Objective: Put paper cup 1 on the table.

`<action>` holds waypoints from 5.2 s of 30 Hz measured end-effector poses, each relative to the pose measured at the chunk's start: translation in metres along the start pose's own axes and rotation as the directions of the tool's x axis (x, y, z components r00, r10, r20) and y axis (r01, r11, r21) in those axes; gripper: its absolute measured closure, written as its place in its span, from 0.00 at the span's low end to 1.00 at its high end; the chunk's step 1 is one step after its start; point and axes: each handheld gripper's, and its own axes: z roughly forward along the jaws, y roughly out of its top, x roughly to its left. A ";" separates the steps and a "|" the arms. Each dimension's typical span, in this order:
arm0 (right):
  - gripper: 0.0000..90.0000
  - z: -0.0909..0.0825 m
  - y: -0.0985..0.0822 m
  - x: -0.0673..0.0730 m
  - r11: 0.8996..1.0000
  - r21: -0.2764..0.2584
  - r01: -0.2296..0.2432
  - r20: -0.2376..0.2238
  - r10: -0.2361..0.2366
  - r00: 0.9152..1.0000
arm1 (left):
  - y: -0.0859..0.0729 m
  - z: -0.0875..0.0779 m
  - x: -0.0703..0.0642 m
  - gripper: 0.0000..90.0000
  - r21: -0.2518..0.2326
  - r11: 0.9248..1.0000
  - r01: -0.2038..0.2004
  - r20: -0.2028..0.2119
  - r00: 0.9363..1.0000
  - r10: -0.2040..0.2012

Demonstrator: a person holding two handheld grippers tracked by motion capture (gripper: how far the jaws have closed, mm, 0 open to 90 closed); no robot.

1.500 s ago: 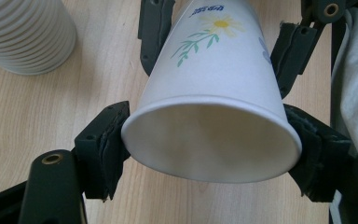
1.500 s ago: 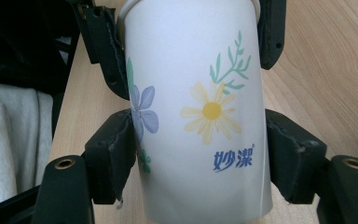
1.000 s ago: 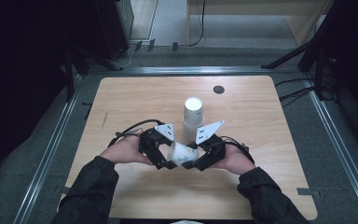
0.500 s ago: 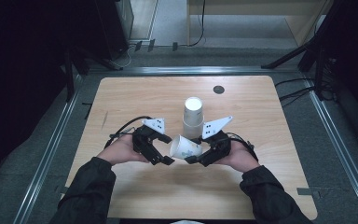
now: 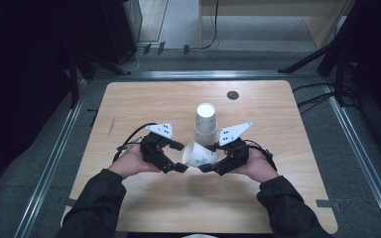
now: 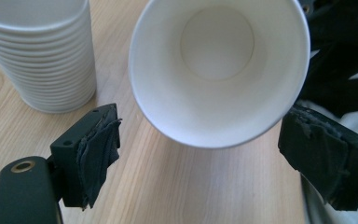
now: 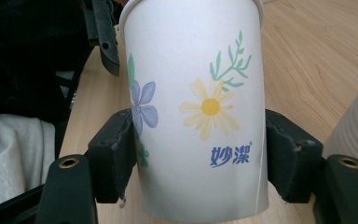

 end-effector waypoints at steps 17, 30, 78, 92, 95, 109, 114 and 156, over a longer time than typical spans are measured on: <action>0.36 0.008 -0.001 0.000 1.000 -0.005 -0.019 -0.031 0.018 0.999 | 0.003 0.009 -0.002 0.20 -0.057 0.998 0.016 0.017 1.000 -0.015; 0.37 0.008 -0.001 0.000 1.000 -0.013 -0.024 -0.037 0.024 0.999 | 0.001 0.008 0.000 0.23 -0.064 0.998 0.025 0.031 0.999 -0.023; 0.24 -0.005 -0.014 0.001 0.998 0.029 -0.064 0.213 0.056 0.975 | -0.030 -0.079 0.040 0.26 0.028 0.989 0.145 -0.248 0.960 -0.134; 0.24 -0.008 -0.017 0.001 0.997 0.023 -0.073 0.234 0.066 0.970 | -0.039 -0.099 0.065 0.26 0.164 0.961 0.222 -0.373 0.916 -0.148; 0.24 -0.008 -0.018 0.000 0.997 0.029 -0.074 0.239 0.065 0.969 | -0.037 -0.100 0.069 0.26 0.199 0.953 0.229 -0.395 0.909 -0.136; 0.23 -0.008 -0.020 -0.002 0.997 0.028 -0.078 0.242 0.069 0.968 | -0.036 -0.104 0.101 0.26 0.310 0.899 0.310 -0.483 0.866 -0.132; 0.23 -0.008 -0.020 -0.004 0.996 0.015 -0.089 0.256 0.082 0.963 | -0.038 -0.106 0.110 0.26 0.326 0.882 0.340 -0.519 0.845 -0.134; 0.23 -0.007 -0.021 -0.004 0.995 0.029 -0.090 0.257 0.080 0.963 | -0.046 -0.096 0.126 0.12 0.382 0.813 0.439 -0.564 0.808 -0.171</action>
